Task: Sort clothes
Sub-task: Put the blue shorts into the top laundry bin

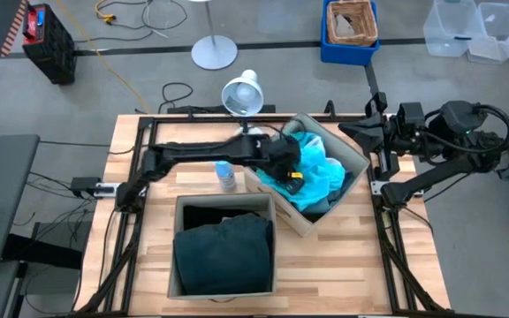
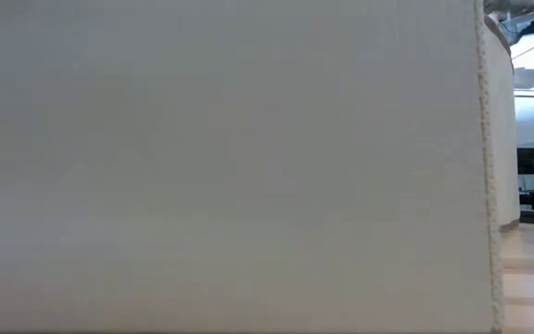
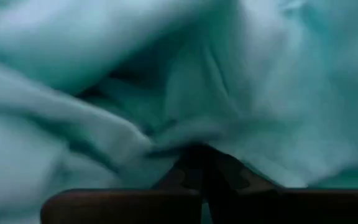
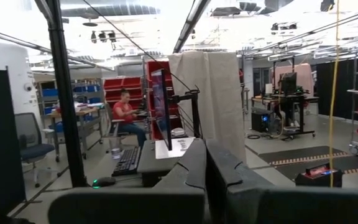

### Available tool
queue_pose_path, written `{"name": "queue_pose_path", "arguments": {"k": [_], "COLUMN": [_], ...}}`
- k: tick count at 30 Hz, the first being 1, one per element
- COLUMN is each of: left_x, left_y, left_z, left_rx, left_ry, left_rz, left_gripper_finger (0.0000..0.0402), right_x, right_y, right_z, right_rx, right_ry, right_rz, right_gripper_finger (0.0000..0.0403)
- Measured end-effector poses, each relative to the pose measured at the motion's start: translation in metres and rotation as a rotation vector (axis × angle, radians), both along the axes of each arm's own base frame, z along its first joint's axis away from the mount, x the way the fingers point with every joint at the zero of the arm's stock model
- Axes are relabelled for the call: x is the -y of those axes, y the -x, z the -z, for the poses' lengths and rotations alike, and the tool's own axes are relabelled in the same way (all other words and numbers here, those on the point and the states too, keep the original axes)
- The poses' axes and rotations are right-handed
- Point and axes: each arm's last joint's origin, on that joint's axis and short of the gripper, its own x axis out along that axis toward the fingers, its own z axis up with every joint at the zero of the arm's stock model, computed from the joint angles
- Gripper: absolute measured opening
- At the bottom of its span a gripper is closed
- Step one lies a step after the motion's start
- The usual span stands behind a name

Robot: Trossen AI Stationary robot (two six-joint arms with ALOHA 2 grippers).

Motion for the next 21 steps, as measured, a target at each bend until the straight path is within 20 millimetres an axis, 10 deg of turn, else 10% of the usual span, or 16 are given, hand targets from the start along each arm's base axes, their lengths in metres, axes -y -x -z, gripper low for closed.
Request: {"name": "queue_pose_path", "arguments": {"k": [21], "left_x": [0.003], "left_y": [-0.038], "left_z": [0.109], "left_rx": [-0.188], "left_ry": [0.132], "left_rz": [0.003], "left_gripper_finger": [0.0000], "right_x": [0.000], "right_y": [0.000], "right_z": [0.002], "right_rx": [-0.018], "right_ry": [0.007], "right_rz": [0.000], "right_gripper_finger": [0.0015]}}
